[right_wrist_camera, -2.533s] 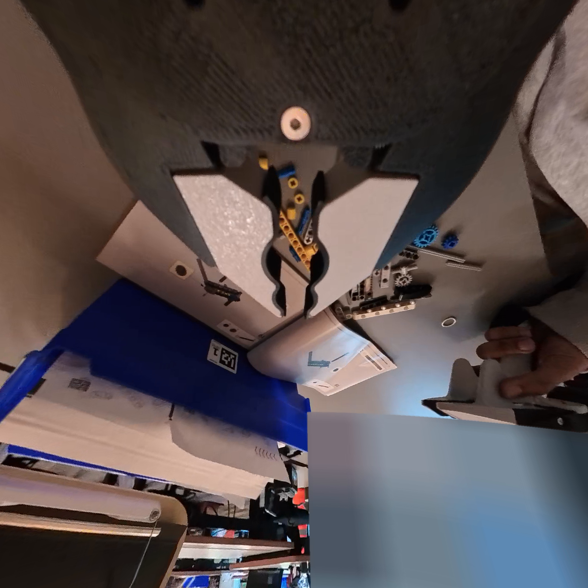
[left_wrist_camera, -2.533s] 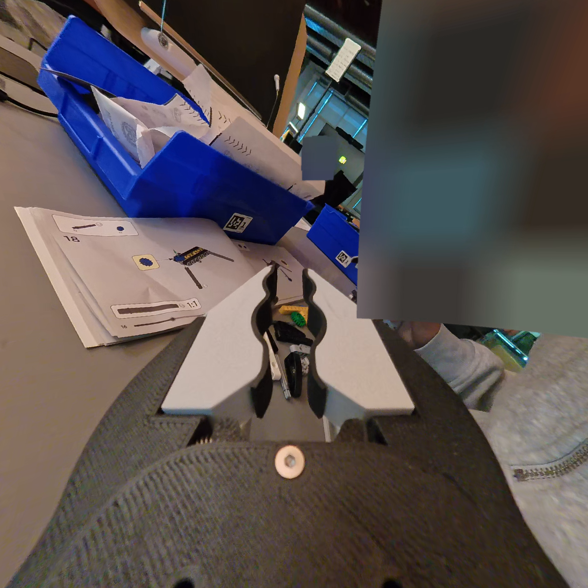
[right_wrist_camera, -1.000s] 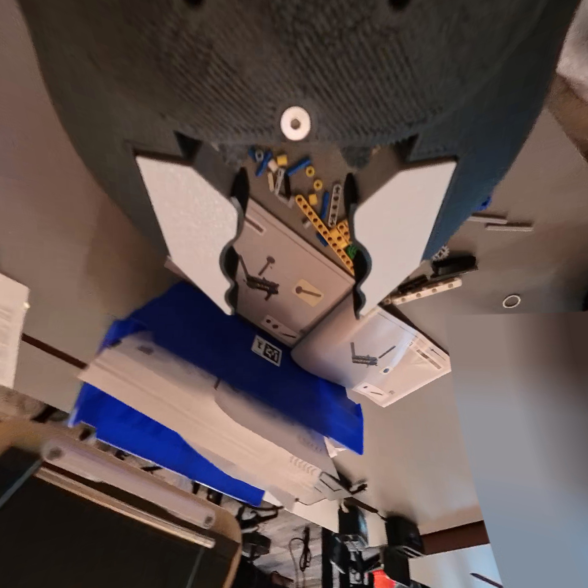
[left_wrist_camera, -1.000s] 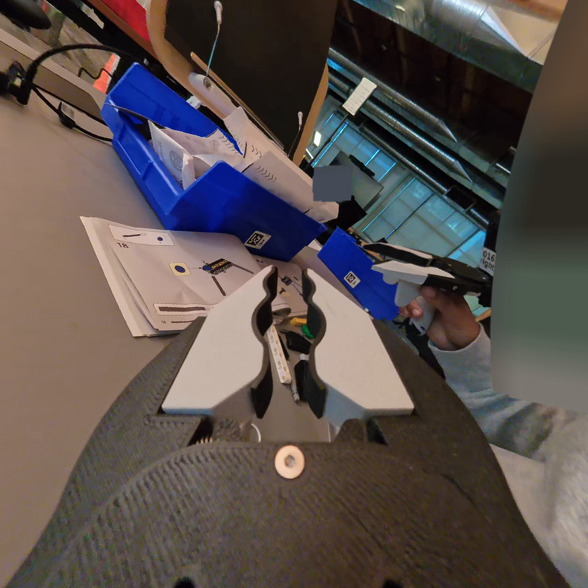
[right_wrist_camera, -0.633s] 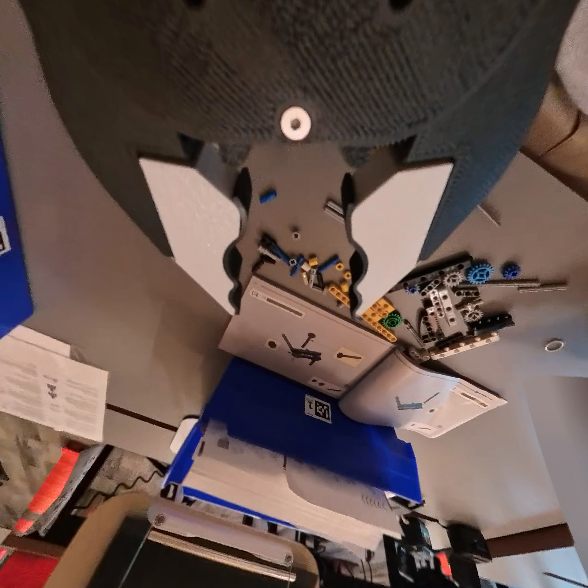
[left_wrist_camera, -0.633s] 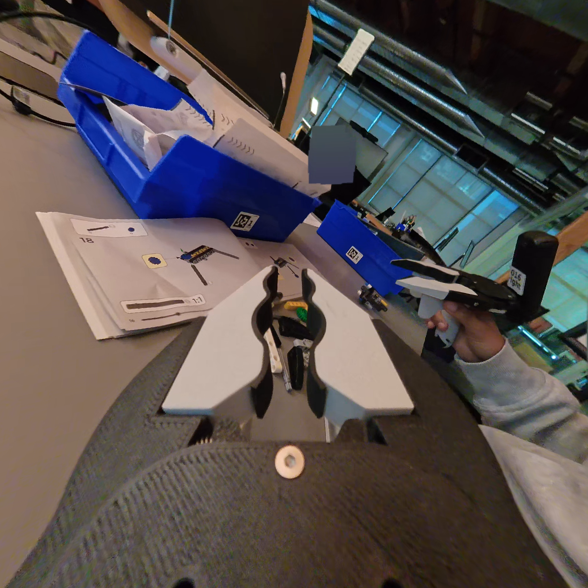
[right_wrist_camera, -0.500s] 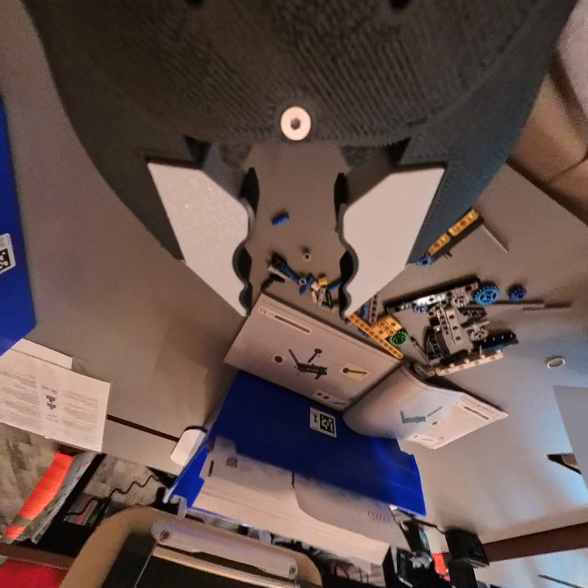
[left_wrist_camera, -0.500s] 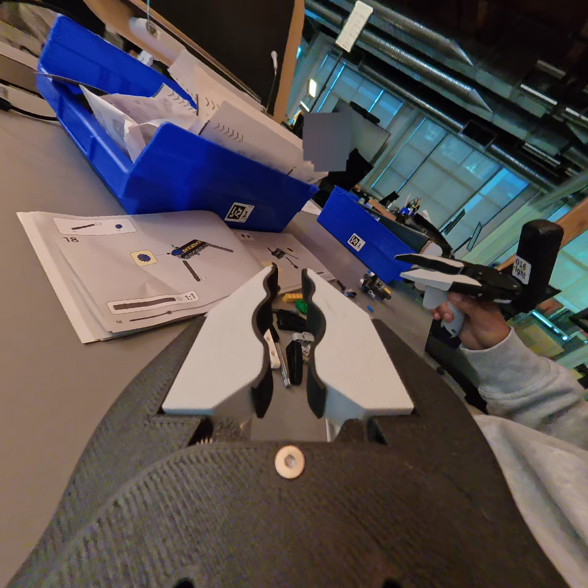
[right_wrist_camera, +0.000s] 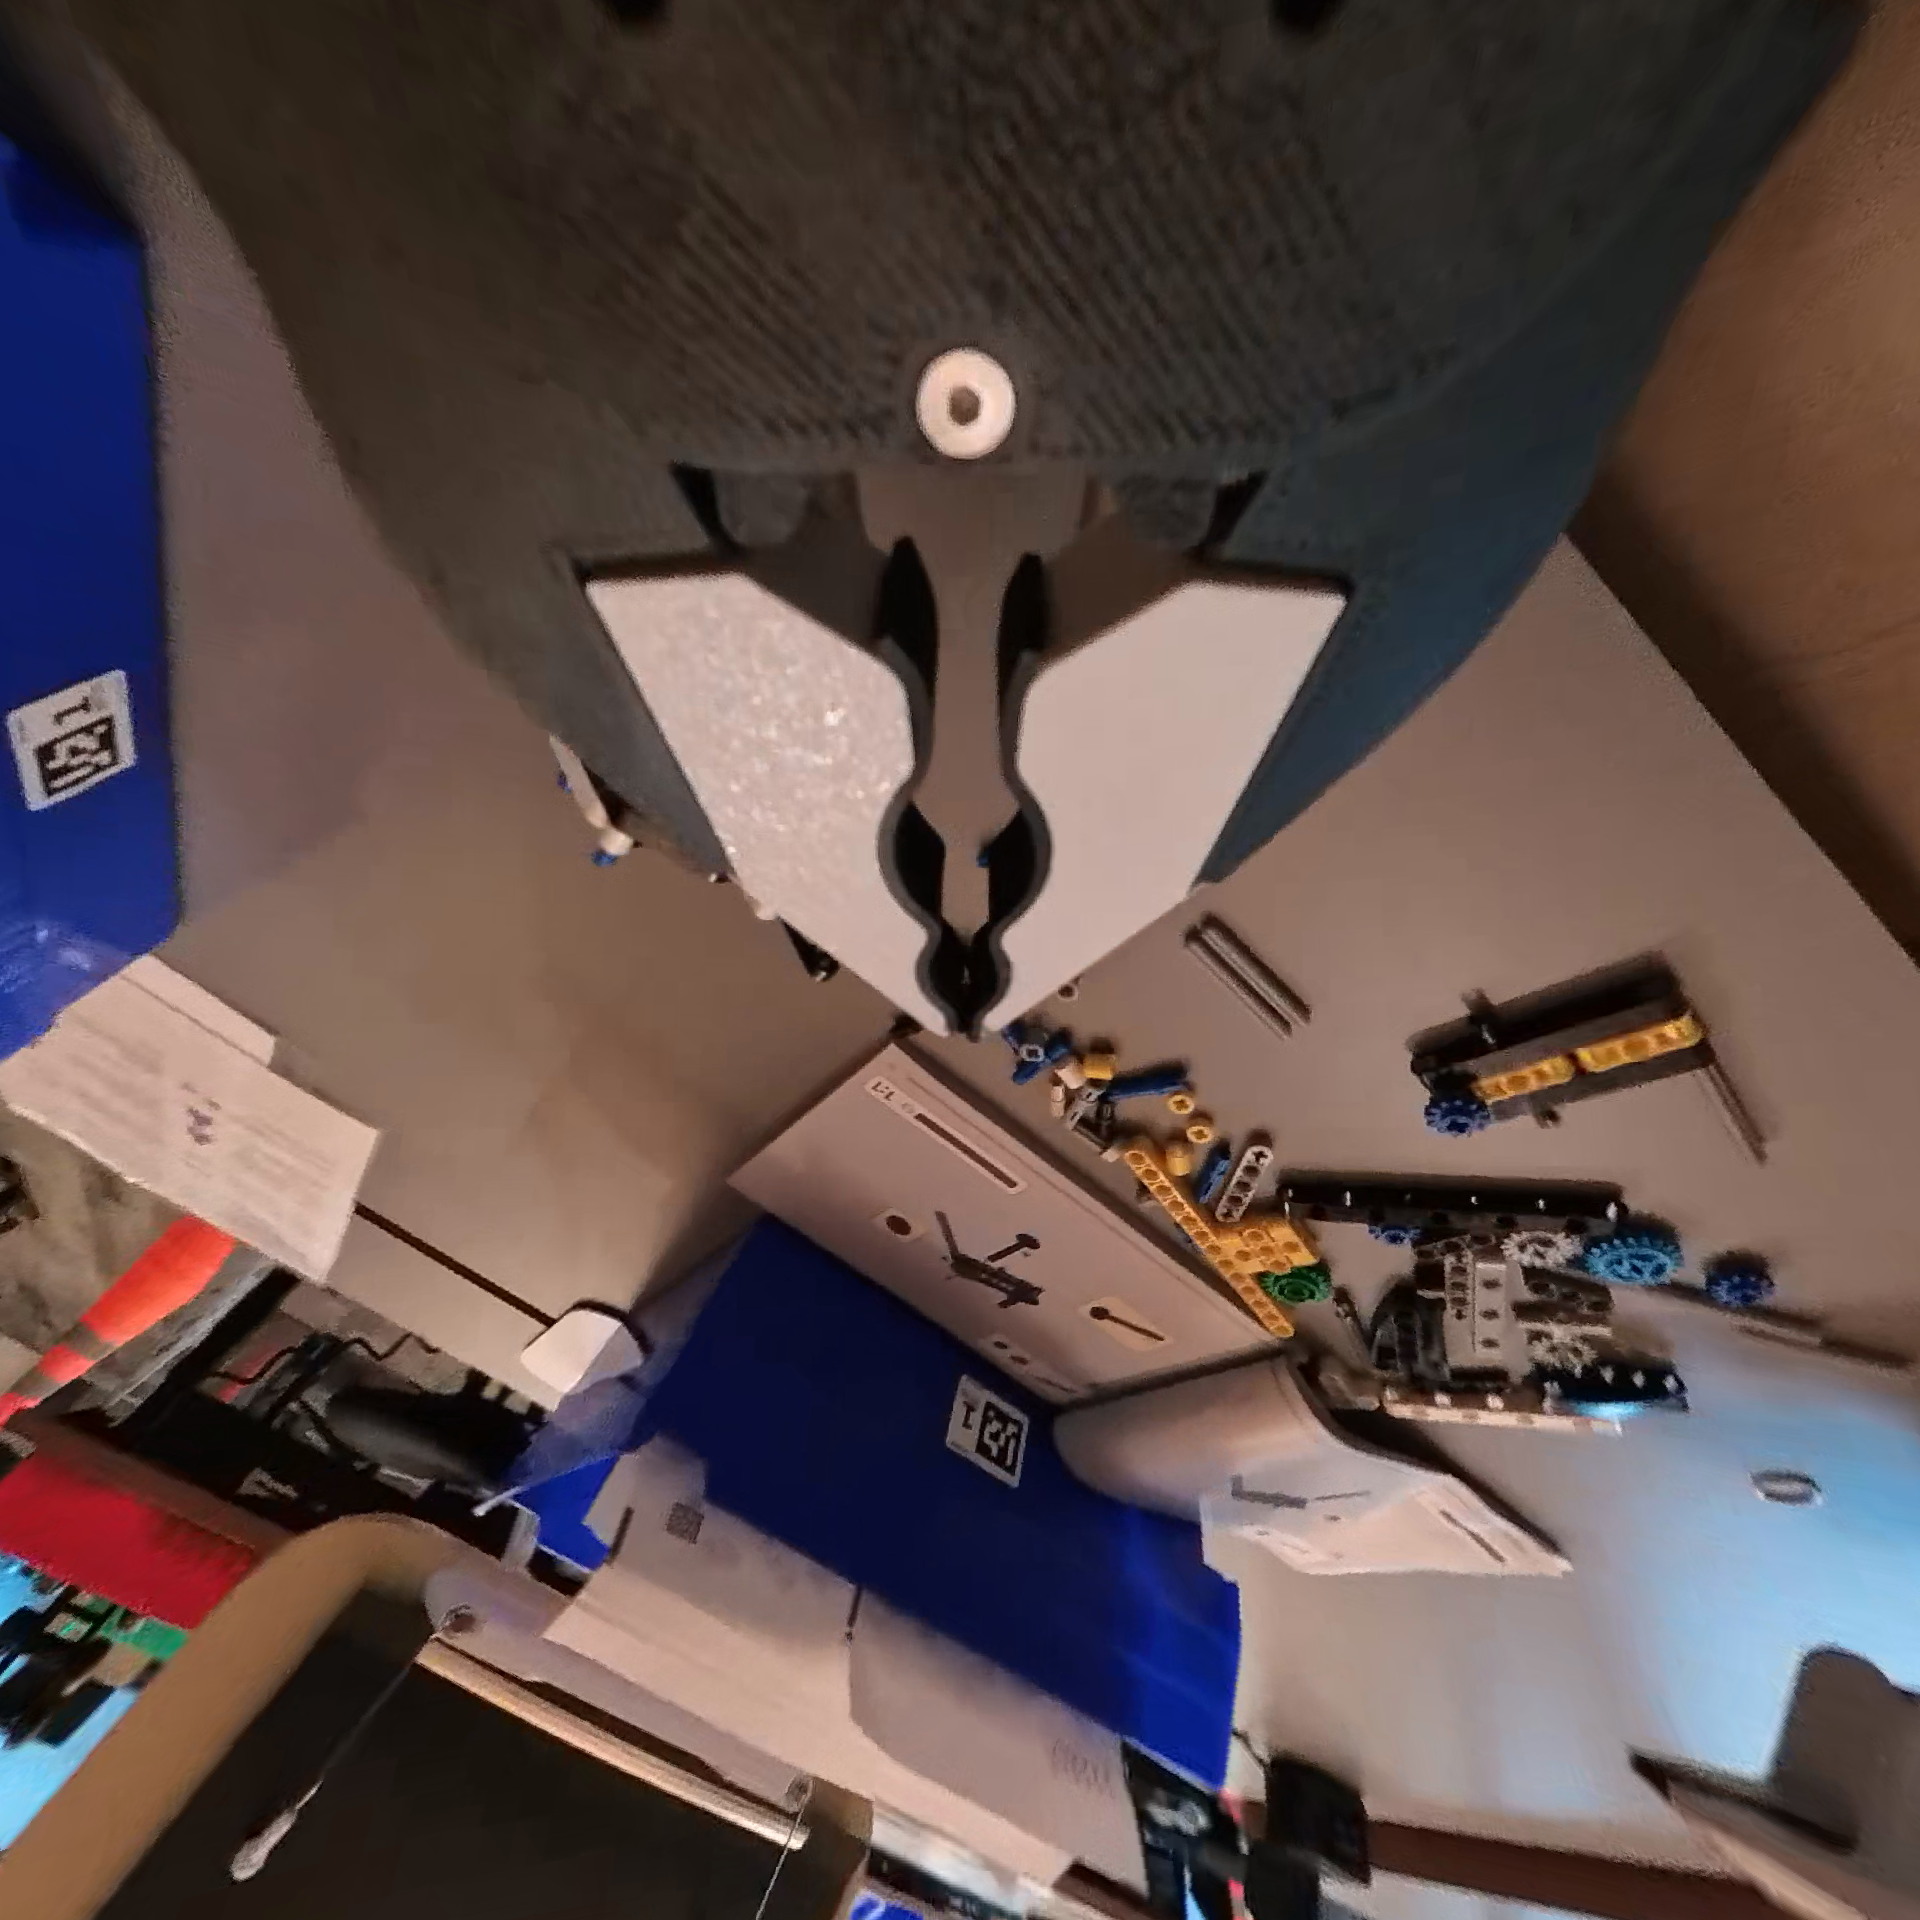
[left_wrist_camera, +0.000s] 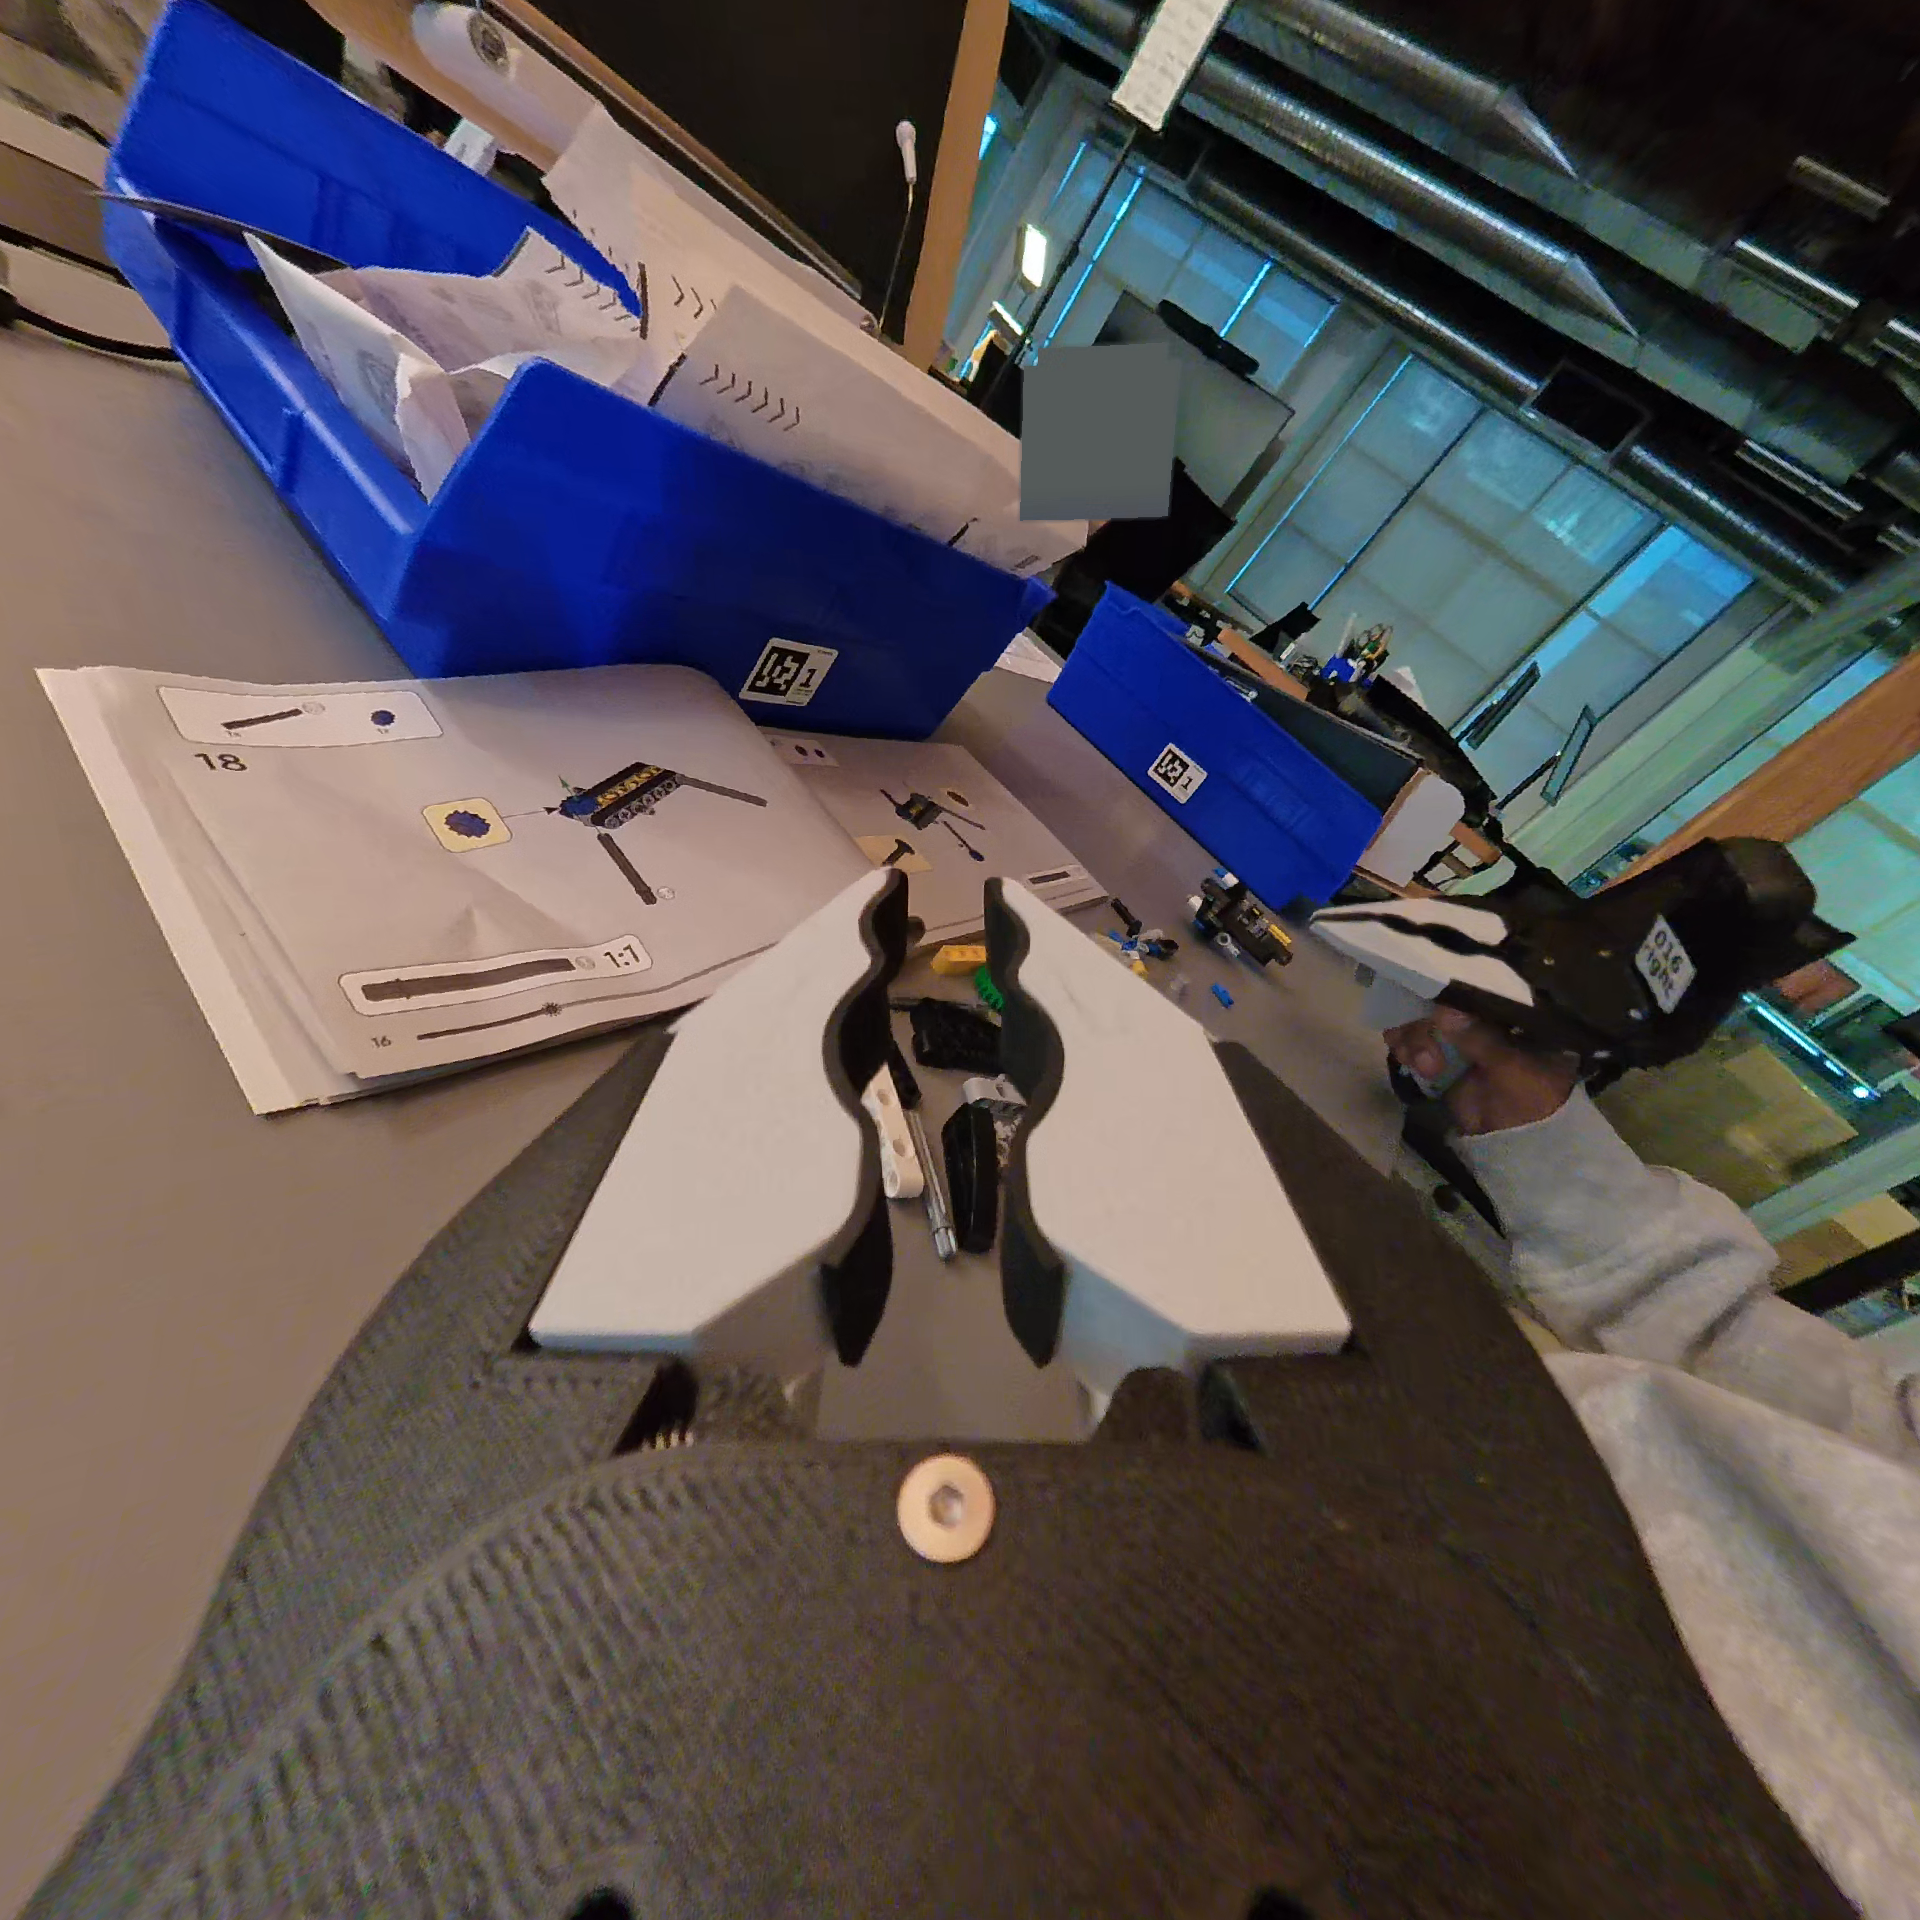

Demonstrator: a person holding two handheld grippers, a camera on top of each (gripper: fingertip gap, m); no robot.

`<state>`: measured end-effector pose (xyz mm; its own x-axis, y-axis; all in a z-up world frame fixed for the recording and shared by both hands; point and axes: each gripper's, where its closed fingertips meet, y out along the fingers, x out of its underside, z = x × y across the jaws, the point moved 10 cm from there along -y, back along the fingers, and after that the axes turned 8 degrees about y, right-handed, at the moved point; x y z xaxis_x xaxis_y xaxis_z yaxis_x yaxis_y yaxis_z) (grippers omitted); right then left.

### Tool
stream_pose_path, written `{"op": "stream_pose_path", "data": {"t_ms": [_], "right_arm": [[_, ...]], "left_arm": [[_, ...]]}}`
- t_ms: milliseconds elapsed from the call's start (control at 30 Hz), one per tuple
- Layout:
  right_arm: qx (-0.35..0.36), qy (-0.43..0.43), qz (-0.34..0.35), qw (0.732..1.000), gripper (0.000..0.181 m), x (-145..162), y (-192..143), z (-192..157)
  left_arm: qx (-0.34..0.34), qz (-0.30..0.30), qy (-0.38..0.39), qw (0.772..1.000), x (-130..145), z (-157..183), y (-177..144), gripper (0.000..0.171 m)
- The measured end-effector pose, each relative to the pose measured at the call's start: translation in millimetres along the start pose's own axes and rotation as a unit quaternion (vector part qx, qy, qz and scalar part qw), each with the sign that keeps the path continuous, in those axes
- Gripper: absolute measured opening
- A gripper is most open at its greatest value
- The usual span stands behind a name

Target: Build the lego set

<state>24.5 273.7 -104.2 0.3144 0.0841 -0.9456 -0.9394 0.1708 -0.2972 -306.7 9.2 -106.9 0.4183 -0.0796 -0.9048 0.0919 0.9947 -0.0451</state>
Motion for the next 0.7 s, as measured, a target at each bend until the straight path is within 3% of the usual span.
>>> {"op": "stream_pose_path", "data": {"t_ms": [233, 533, 700], "right_arm": [[-0.037, 0.081, 0.041, 0.995, 0.000, -2, -6, 15], [-0.013, 0.107, 0.028, 0.994, 0.000, -1, -3, 21], [-0.011, 0.122, 0.019, 0.992, 0.001, 0, 0, 24]], "left_arm": [[-0.010, -0.003, 0.014, 1.000, 0, 2, 1, 0.017], [-0.035, -0.008, 0.017, 0.999, 0, 1, 2, 0.039], [-0.030, -0.008, 0.018, 0.999, 0, 1, 2, 0.041]]}}
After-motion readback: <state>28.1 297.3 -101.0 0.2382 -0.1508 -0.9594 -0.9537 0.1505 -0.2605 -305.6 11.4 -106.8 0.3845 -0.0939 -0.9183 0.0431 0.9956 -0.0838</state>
